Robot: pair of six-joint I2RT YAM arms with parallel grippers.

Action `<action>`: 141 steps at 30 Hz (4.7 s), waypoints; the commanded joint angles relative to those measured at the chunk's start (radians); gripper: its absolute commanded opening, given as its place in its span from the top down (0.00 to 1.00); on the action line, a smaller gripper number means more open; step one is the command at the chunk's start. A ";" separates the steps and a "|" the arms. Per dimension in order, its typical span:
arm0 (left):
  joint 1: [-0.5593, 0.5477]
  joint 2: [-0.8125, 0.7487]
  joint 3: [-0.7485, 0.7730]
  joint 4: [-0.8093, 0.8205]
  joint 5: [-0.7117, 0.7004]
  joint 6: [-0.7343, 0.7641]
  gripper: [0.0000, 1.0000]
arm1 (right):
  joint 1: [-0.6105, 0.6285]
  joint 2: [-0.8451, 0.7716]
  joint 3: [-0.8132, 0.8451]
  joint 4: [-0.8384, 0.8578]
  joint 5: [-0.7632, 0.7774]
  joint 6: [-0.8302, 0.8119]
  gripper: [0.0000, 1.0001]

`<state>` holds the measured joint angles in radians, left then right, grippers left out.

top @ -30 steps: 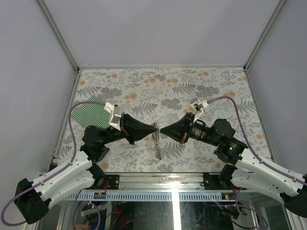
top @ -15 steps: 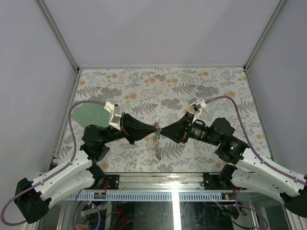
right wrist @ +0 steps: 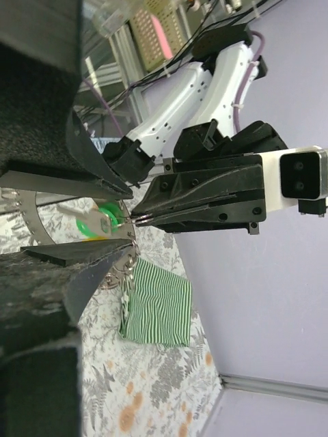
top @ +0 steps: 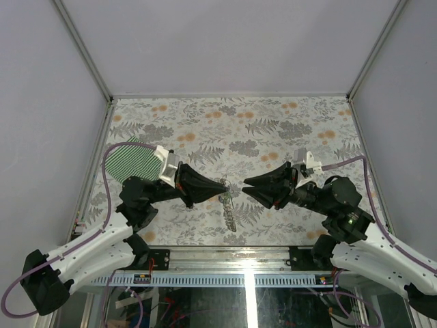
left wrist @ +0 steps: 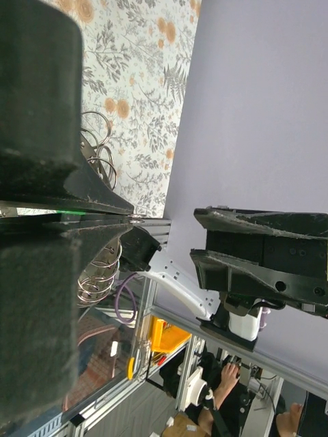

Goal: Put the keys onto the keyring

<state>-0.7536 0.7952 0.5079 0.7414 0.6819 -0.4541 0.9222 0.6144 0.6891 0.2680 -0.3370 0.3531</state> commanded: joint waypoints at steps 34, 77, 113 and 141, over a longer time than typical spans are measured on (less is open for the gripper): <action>-0.049 0.012 0.068 0.094 0.056 0.027 1.00 | 0.004 0.155 0.009 0.186 -0.261 -0.205 0.76; -0.058 0.000 0.073 0.072 0.035 0.055 0.97 | 0.004 0.147 0.027 0.111 -0.232 -0.215 1.00; -0.059 -0.127 -0.022 -0.351 -0.130 0.212 0.75 | 0.008 0.652 0.720 -1.414 0.009 -0.352 1.00; -0.109 0.155 0.053 -0.222 0.197 0.256 0.77 | 0.021 0.670 0.740 -1.247 -0.201 -0.438 1.00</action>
<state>-0.8505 0.9340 0.5129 0.5041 0.8543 -0.2367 0.9291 1.2892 1.3777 -1.0317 -0.4850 -0.0723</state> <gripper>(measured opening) 0.237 0.015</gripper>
